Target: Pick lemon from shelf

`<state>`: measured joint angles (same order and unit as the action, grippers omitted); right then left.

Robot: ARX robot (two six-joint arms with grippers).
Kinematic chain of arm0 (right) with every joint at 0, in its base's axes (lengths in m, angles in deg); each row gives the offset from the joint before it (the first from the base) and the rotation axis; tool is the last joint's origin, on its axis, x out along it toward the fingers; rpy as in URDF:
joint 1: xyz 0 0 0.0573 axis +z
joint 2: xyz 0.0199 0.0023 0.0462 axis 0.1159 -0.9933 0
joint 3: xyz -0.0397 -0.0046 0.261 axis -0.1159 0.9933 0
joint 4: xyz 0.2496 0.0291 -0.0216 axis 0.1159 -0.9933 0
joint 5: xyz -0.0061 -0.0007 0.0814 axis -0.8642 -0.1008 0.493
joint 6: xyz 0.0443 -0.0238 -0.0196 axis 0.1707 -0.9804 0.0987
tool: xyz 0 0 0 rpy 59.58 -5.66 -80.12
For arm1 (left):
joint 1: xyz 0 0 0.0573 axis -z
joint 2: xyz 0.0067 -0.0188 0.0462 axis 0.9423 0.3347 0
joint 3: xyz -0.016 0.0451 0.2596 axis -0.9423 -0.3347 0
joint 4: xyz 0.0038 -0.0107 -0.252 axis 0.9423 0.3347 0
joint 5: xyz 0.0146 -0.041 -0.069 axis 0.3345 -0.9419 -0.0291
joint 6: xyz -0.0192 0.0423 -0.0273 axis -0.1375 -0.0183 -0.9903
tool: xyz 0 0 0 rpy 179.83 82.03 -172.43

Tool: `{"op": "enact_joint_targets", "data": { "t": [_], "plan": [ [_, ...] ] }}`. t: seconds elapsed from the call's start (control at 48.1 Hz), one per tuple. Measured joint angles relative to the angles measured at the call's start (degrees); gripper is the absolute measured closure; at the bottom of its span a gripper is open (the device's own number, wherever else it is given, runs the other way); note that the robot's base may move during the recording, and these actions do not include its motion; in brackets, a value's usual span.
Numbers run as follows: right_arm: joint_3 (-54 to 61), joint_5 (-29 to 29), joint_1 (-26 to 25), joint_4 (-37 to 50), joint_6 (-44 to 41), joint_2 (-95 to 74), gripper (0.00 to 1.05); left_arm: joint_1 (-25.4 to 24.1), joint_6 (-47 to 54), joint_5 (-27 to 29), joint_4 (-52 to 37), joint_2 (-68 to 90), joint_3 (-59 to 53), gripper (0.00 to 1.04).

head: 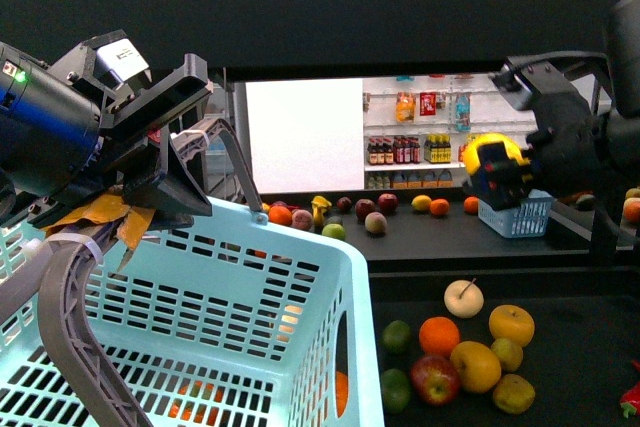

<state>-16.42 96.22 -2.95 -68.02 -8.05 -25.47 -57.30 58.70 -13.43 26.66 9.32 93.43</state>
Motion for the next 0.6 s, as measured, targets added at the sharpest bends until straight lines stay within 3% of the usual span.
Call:
{"op": "enact_joint_targets", "data": {
  "t": [0.603],
  "plan": [
    [0.07, 3.39, 18.12, -8.52, 4.24, 4.35, 0.51, 0.02, 0.00, -0.02, 0.00, 0.00, 0.00, 0.88]
  ]
}}
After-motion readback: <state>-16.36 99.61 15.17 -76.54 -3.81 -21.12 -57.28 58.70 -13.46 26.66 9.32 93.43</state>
